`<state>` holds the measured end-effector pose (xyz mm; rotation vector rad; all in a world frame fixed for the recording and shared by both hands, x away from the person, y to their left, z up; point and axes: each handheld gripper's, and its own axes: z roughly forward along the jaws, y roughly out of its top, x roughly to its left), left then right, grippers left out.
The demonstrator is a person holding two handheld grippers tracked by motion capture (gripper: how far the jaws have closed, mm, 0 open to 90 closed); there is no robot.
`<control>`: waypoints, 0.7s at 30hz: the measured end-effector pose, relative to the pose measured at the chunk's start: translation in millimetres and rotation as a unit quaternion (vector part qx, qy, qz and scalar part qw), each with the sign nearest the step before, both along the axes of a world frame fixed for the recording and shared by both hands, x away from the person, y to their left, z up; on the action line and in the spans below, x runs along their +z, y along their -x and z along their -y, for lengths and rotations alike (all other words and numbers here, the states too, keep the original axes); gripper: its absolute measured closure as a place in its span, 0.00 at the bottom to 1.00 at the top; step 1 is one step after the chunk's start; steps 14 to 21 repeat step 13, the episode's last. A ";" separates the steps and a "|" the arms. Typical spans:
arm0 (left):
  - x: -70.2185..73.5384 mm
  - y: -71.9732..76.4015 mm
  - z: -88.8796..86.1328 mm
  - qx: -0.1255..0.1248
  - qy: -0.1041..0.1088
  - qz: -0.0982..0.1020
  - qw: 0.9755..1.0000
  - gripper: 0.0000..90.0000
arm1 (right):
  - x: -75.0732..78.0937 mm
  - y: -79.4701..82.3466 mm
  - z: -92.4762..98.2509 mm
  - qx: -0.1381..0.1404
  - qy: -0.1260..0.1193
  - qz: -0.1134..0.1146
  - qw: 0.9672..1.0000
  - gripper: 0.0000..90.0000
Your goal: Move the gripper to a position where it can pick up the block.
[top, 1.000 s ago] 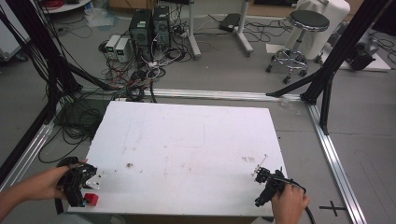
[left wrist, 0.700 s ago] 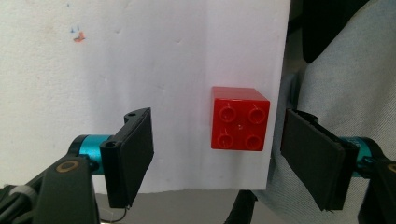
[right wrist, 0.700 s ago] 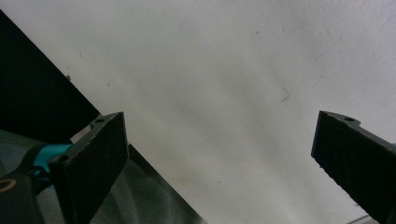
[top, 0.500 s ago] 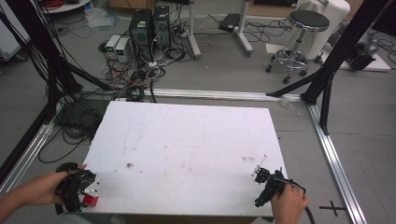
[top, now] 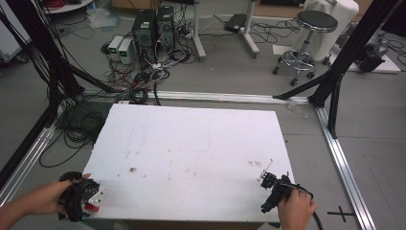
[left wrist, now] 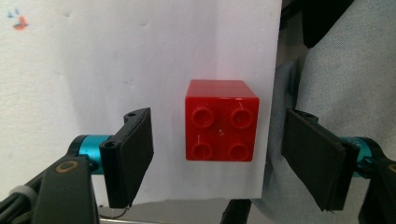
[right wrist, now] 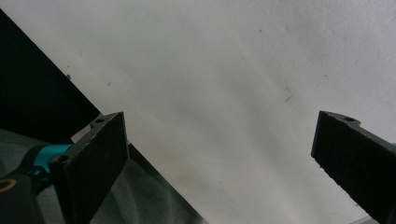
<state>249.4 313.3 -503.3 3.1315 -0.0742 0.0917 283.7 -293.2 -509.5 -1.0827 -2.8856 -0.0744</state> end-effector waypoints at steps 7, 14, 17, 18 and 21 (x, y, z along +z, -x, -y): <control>-9.8 0.7 1.1 0.002 0.000 -0.003 1.000 0.29 | -0.2 0.3 -0.9 0.000 0.000 0.000 1.000 0.04; -10.3 0.2 1.4 0.003 0.000 -0.007 1.000 0.29 | 0.1 0.4 0.3 0.002 -0.001 0.000 1.000 0.04; -10.3 0.2 1.4 0.003 0.000 -0.007 1.000 0.29 | 0.1 0.4 0.3 0.002 -0.001 0.000 1.000 0.04; -10.3 0.2 1.4 0.003 0.000 -0.007 1.000 0.29 | 0.1 0.4 0.3 0.002 -0.001 0.000 1.000 0.04; -10.3 0.2 1.4 0.003 0.000 -0.007 1.000 0.29 | 0.1 0.4 0.3 0.002 -0.001 0.000 1.000 0.04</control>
